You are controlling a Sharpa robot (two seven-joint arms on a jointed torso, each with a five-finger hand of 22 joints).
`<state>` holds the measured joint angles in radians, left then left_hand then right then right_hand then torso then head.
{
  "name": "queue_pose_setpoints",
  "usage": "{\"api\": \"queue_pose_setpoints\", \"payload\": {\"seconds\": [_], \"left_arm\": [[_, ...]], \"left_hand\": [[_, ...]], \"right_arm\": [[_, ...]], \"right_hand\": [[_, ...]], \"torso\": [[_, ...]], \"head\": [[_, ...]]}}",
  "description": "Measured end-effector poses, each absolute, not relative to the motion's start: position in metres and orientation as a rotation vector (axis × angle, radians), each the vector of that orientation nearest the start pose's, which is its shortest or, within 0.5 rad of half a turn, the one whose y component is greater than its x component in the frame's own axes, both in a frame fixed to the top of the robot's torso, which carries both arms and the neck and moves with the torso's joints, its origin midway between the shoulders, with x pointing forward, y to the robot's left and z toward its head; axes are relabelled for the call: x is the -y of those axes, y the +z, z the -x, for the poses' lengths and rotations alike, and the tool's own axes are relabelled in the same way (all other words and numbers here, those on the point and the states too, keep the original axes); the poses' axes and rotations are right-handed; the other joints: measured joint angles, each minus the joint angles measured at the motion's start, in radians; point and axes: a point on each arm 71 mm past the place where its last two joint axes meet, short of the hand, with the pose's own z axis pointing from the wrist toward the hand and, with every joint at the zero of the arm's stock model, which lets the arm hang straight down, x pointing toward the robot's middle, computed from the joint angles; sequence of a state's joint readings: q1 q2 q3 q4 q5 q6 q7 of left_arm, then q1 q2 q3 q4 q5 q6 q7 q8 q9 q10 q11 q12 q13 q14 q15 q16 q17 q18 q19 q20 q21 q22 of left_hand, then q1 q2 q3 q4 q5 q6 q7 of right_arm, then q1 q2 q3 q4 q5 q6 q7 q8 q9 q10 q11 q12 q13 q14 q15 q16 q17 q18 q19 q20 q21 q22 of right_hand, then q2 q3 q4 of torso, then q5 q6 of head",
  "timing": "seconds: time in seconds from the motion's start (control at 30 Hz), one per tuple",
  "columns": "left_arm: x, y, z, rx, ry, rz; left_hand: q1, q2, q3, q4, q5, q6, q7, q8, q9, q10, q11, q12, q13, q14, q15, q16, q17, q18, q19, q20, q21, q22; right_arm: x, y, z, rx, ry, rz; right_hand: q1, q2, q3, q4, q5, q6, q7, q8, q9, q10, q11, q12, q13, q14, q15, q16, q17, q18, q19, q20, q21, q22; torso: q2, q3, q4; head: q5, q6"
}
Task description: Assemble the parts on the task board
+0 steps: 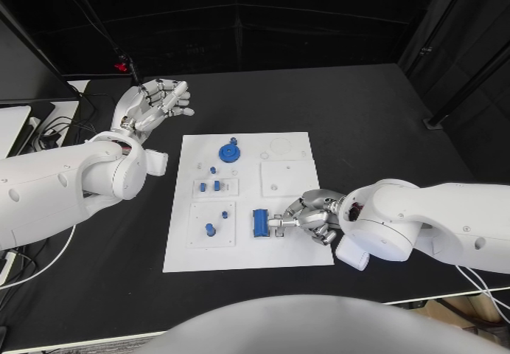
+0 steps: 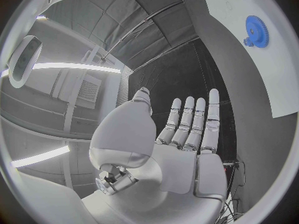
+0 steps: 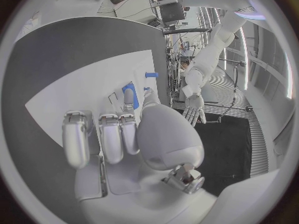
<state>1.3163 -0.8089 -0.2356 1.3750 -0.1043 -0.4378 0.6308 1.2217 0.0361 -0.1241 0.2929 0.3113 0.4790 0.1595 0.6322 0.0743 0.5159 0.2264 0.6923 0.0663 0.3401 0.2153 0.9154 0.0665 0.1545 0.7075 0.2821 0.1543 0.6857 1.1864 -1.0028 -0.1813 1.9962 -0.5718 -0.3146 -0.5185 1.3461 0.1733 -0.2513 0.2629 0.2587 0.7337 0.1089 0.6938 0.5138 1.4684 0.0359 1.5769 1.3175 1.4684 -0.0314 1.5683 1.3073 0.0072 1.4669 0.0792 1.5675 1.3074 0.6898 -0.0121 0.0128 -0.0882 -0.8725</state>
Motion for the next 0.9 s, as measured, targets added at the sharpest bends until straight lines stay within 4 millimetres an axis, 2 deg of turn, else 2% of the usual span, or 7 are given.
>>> {"api": "queue_pose_setpoints", "payload": {"seconds": [0.07, 0.13, 0.2, 0.27, 0.47, 0.63, 0.9], "left_arm": [[-0.247, -0.178, -0.512, -1.257, -1.354, 0.796], [-0.247, -0.179, -0.513, -1.257, -1.353, 0.797], [-0.246, -0.179, -0.513, -1.258, -1.353, 0.798], [-0.245, -0.179, -0.513, -1.259, -1.355, 0.799], [-0.244, -0.179, -0.514, -1.258, -1.356, 0.802], [-0.244, -0.180, -0.514, -1.258, -1.356, 0.804], [-0.244, -0.180, -0.514, -1.258, -1.356, 0.807]], "left_hand": [[0.000, 0.000, 0.000, 0.000, 0.000, 0.000, 0.000, 0.000, 0.000, 0.000, 0.000, 0.000, 0.000, 0.000, 0.000, 0.000, 0.000, 0.000, 0.000, 0.000, 0.000, 0.001], [0.000, 0.000, 0.000, 0.000, 0.000, 0.000, 0.000, 0.000, 0.000, 0.000, 0.000, 0.000, 0.000, 0.000, 0.000, 0.000, 0.000, 0.000, 0.000, 0.000, 0.000, 0.001], [0.000, 0.000, 0.000, 0.000, 0.000, 0.000, 0.000, 0.000, 0.000, 0.000, 0.000, 0.000, 0.000, 0.000, 0.000, 0.000, 0.000, 0.000, 0.000, 0.000, 0.000, 0.001], [0.000, 0.000, 0.000, 0.000, 0.000, 0.000, 0.000, 0.000, 0.000, 0.000, 0.000, 0.000, 0.000, 0.000, 0.000, 0.000, 0.000, 0.000, 0.000, 0.000, 0.000, 0.001], [0.000, 0.000, -0.002, -0.002, 0.000, 0.000, 0.000, 0.004, -0.001, 0.000, 0.000, 0.000, 0.000, 0.000, 0.000, 0.000, 0.000, 0.000, 0.000, 0.000, 0.000, 0.001], [0.000, 0.000, -0.003, -0.003, 0.000, 0.000, 0.000, 0.004, -0.001, 0.000, 0.000, 0.000, 0.000, 0.000, 0.000, 0.000, 0.000, 0.000, 0.000, 0.000, 0.000, 0.001], [0.000, 0.000, -0.003, -0.003, 0.000, 0.000, 0.000, 0.004, -0.001, 0.000, 0.000, 0.000, 0.000, 0.000, 0.000, 0.000, 0.000, 0.000, 0.000, 0.000, 0.000, 0.001]], "right_arm": [[0.177, -0.227, -0.347, -2.356, 0.846, -0.807], [0.186, -0.223, -0.348, -2.308, 0.862, -0.824], [0.197, -0.219, -0.348, -2.258, 0.864, -0.843], [0.207, -0.217, -0.348, -2.221, 0.857, -0.846], [0.234, -0.211, -0.349, -2.132, 0.777, -0.775], [0.246, -0.210, -0.349, -2.117, 0.675, -0.687], [0.253, -0.214, -0.348, -2.143, 0.496, -0.562]], "right_hand": [[0.011, -0.011, -0.008, -0.008, 0.002, -0.015, 0.015, -0.033, -0.026, -0.002, 0.015, 0.000, -0.002, -0.002, 0.012, 0.000, 0.000, 0.000, -0.001, 0.003, 0.000, 0.000], [0.021, -0.021, -0.009, -0.018, 0.008, -0.028, 0.028, -0.061, -0.052, -0.002, 0.029, 0.000, -0.010, -0.003, 0.025, 0.000, 0.000, 0.000, -0.001, 0.017, 0.000, 0.000], [0.022, -0.027, -0.013, -0.022, 0.013, -0.033, 0.033, -0.075, -0.066, -0.004, 0.031, -0.001, -0.011, -0.002, 0.026, 0.000, 0.000, 0.000, 0.000, 0.018, 0.000, 0.000], [0.020, -0.044, -0.019, -0.028, 0.024, -0.041, 0.041, -0.085, -0.078, -0.002, 0.037, -0.004, -0.015, -0.003, 0.032, 0.000, 0.000, 0.000, 0.000, 0.025, 0.000, 0.000], [-0.001, -0.071, -0.031, -0.029, 0.037, -0.054, 0.047, -0.087, -0.091, -0.002, 0.043, -0.010, -0.009, -0.002, 0.033, 0.000, 0.000, 0.000, 0.000, 0.032, 0.000, 0.000], [-0.004, -0.073, -0.038, -0.022, 0.041, -0.055, 0.047, -0.084, -0.094, -0.002, 0.043, -0.010, -0.009, -0.001, 0.040, 0.000, 0.000, 0.000, 0.000, 0.032, 0.000, 0.000], [-0.024, -0.077, -0.049, -0.005, 0.034, -0.058, 0.043, -0.058, -0.094, -0.002, 0.043, -0.010, -0.009, -0.001, 0.040, 0.000, 0.000, 0.000, 0.000, 0.039, 0.000, 0.000]], "torso": [[0.000, -0.0005, -0.0002], [0.000, -0.0008, -0.0004], [0.000, -0.0012, 0.0000], [0.000, -0.0017, 0.0007], [0.001, -0.0012, 0.0008], [0.001, 0.0000, 0.0012], [0.002, 0.0007, 0.0021]], "head": [[-0.002, 0.000], [-0.006, 0.000], [-0.013, 0.000], [-0.017, 0.000], [-0.031, 0.000], [-0.045, 0.000], [-0.057, 0.000]]}}
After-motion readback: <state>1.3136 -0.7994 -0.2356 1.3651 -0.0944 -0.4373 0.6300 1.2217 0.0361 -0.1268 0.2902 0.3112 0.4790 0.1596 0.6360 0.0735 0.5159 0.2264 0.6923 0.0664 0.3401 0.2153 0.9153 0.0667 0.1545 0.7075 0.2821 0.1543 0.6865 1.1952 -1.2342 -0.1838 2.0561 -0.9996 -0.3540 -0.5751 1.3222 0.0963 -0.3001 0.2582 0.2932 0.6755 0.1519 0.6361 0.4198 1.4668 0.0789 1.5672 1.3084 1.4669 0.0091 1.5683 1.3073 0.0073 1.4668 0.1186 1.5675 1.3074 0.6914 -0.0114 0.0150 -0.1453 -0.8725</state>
